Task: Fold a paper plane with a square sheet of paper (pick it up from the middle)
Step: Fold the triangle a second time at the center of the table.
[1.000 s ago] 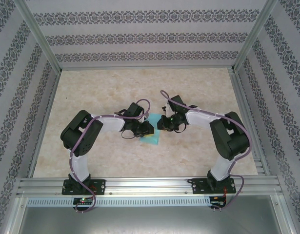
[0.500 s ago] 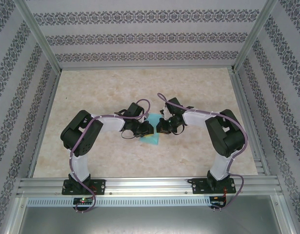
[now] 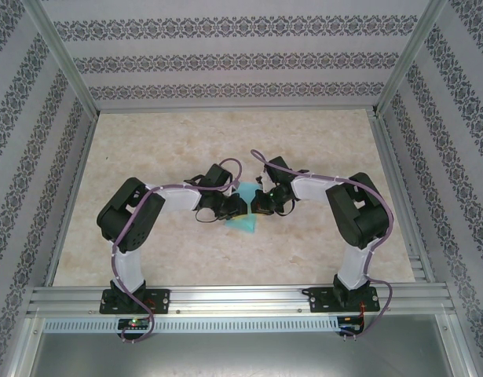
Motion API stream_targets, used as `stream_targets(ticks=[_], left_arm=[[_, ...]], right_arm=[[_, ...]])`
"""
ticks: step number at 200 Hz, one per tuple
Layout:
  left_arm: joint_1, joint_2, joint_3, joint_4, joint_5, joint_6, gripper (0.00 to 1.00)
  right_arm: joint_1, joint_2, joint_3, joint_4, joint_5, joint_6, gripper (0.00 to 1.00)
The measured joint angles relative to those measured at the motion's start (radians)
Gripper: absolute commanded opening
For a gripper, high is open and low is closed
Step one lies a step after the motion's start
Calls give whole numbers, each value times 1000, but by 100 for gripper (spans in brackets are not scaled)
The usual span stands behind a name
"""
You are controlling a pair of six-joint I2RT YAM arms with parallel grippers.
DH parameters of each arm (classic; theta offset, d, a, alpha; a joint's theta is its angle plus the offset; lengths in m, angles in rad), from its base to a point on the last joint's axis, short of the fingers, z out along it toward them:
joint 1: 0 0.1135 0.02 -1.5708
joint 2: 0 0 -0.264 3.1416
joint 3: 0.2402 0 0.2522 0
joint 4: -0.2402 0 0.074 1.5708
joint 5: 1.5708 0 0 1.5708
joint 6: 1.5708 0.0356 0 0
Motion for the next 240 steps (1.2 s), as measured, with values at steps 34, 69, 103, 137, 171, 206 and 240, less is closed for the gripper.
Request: stream_targets(ticks=[34, 69, 103, 137, 171, 206, 240], left_arm=[[0, -17, 27, -6, -45, 7, 19], [0, -16, 28, -16, -85, 7, 19], [0, -16, 26, -41, -132, 7, 19], [2, -16, 3, -44, -160, 6, 18], [14, -16, -7, -31, -148, 6, 18], [37, -16, -18, -14, -122, 1, 18], [58, -16, -19, -14, -113, -2, 18]], right_arm=[[2, 5, 8, -12, 7, -18, 7], [8, 11, 21, -27, 12, -24, 7], [8, 13, 25, -35, 15, -27, 6], [10, 16, 27, -37, 18, -27, 6], [13, 16, 29, -40, 24, -28, 6], [13, 17, 29, -40, 26, -39, 6], [13, 17, 29, -40, 26, -47, 6]])
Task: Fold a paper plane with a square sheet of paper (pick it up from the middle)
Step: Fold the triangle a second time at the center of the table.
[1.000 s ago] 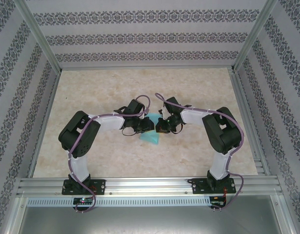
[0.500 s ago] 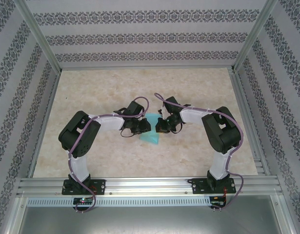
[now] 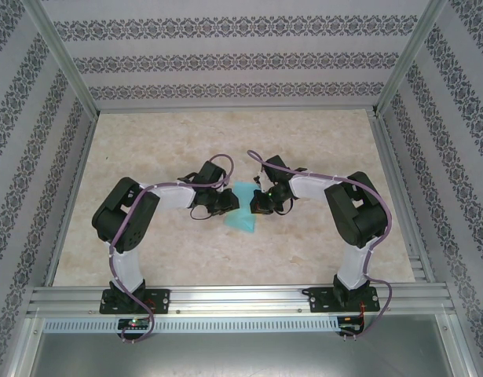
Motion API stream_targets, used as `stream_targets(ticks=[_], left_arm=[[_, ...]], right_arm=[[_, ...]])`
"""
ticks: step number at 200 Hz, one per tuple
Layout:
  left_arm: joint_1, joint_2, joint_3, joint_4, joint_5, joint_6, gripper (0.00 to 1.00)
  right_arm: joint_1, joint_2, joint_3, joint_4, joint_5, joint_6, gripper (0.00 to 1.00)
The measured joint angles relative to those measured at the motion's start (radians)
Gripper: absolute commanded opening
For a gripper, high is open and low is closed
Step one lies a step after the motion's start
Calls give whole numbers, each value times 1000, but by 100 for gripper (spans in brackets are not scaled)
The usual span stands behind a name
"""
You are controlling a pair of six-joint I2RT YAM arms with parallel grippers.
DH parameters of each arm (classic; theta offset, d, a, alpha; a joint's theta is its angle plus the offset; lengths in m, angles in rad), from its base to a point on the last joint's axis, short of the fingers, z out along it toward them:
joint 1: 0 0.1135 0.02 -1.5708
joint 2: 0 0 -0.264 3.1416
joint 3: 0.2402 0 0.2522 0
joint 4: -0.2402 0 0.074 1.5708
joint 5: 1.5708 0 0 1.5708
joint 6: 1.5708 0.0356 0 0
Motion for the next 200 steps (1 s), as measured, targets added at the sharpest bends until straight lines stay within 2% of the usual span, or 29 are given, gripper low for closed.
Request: stream_targets(ticks=[68, 129, 200], left_arm=[[45, 24, 54, -51, -9, 10, 19], [50, 46, 119, -125, -27, 64, 19], [27, -53, 115, -113, 14, 103, 16]], right_arm=[[2, 0, 0, 0, 1, -3, 5], [2, 0, 0, 0, 1, -3, 5], [2, 0, -1, 4, 1, -3, 5]])
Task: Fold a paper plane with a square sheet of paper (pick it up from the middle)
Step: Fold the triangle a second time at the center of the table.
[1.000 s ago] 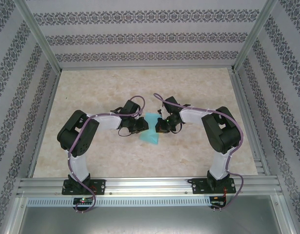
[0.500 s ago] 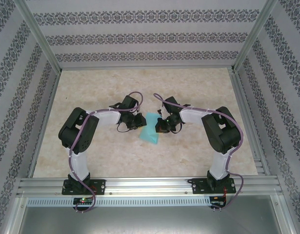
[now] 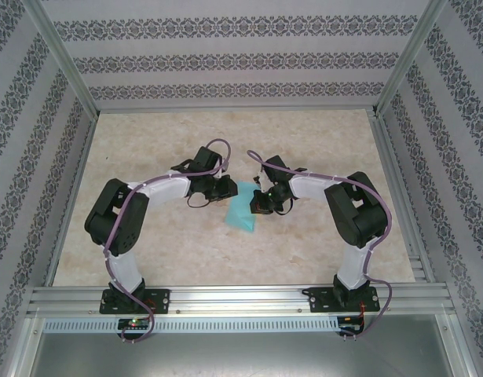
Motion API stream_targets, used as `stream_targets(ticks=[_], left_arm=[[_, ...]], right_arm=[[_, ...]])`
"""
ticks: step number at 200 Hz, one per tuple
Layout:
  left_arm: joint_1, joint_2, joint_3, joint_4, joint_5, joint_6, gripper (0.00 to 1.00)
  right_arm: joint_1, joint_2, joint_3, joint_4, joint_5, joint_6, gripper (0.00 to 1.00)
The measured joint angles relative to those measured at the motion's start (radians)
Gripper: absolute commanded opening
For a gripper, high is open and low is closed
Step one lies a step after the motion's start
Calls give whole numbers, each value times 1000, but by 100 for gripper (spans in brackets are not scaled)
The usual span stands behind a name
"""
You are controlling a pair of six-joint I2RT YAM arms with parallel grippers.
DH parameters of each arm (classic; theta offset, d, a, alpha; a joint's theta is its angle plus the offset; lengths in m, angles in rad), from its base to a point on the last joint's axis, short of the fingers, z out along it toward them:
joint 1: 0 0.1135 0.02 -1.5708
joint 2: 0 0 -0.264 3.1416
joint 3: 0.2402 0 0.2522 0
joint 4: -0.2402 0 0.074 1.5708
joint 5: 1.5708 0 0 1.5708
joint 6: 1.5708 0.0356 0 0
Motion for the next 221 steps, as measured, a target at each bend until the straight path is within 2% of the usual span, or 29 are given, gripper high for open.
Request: stream_targets(ticks=[48, 157, 199, 221], left_arm=[[-46, 44, -28, 12, 23, -5, 12], [-45, 112, -10, -23, 10, -11, 8], [-45, 111, -14, -21, 8, -23, 7], [-46, 110, -15, -20, 6, -27, 7]], right_arm=[[0, -2, -1, 4, -1, 0, 5], [14, -43, -4, -7, 19, 17, 7], [84, -197, -29, 6, 57, 97, 8], [136, -220, -50, 11, 76, 137, 7]])
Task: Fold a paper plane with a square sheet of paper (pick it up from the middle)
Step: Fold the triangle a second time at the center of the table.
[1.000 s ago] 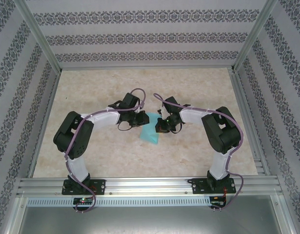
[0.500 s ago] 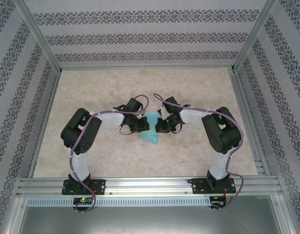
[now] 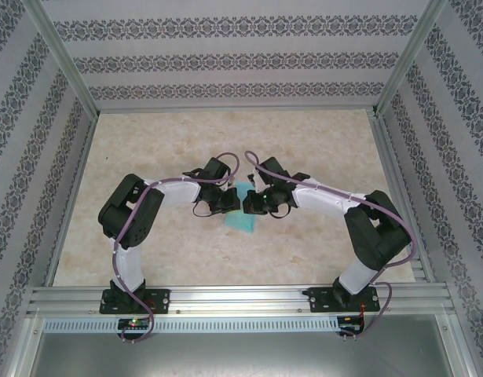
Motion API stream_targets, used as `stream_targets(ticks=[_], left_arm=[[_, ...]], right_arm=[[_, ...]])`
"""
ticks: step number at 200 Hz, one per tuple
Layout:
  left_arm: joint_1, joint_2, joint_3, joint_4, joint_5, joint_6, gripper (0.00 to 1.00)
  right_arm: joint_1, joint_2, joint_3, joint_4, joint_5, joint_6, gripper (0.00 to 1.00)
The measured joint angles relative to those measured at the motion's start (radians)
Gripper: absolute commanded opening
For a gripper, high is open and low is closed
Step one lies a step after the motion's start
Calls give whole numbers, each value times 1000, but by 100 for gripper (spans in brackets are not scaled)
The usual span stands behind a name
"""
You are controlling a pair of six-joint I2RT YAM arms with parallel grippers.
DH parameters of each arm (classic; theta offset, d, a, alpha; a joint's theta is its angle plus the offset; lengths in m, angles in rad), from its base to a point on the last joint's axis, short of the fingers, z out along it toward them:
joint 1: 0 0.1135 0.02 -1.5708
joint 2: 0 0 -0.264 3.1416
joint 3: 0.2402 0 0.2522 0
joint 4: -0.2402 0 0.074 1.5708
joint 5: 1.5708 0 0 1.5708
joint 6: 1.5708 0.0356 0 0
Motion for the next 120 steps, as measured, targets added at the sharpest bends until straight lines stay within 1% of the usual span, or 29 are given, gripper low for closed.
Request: stream_targets(ticks=[44, 78, 120], left_arm=[[0, 0, 0, 1, -1, -12, 6], [0, -1, -4, 6, -2, -24, 6], [0, -3, -9, 13, -3, -34, 6]], right_arm=[[52, 34, -19, 4, 23, 45, 7], [54, 94, -18, 3, 31, 50, 7], [54, 119, -3, 3, 46, 53, 7]])
